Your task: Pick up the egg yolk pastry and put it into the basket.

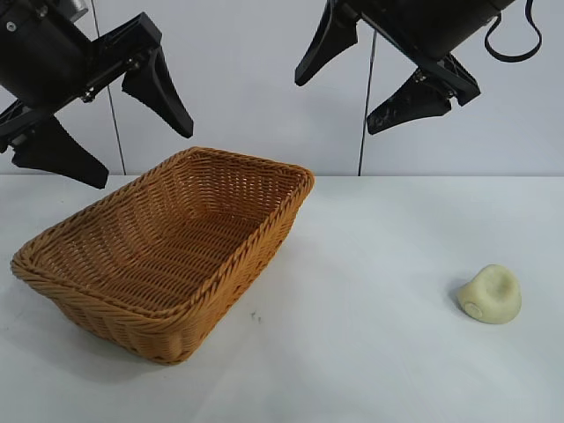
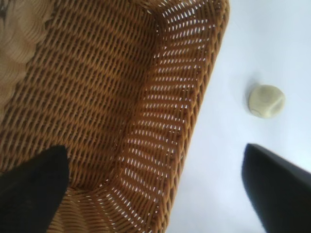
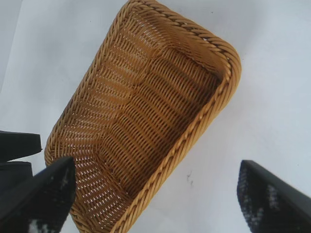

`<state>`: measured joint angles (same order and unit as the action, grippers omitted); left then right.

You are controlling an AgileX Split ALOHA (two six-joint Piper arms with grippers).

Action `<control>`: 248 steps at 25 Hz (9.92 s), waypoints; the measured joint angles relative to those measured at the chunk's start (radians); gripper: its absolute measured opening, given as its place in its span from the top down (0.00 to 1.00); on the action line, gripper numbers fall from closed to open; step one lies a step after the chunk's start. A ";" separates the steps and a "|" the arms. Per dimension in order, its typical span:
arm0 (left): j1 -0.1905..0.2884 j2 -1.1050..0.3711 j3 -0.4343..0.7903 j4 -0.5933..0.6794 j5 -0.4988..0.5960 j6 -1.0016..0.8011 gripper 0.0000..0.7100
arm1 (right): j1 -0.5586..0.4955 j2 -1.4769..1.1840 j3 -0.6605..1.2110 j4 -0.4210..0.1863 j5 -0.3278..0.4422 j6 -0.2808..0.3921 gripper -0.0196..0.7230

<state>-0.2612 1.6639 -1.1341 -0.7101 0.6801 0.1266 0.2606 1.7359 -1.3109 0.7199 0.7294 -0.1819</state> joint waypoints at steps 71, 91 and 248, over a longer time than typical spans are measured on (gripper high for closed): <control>-0.144 -0.231 0.364 0.211 -0.143 -0.952 0.02 | 0.000 0.000 0.000 0.002 -0.004 0.002 0.11; -0.169 0.041 0.364 0.487 -0.364 -1.335 0.02 | 0.000 0.000 0.000 0.003 0.008 0.002 0.11; 0.169 -1.233 0.630 0.652 0.391 -0.140 0.02 | 0.000 0.000 0.000 0.003 0.026 0.002 0.11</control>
<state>-0.0919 0.4306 -0.5039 -0.0583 1.0715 -0.0136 0.2606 1.7359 -1.3109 0.7229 0.7557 -0.1795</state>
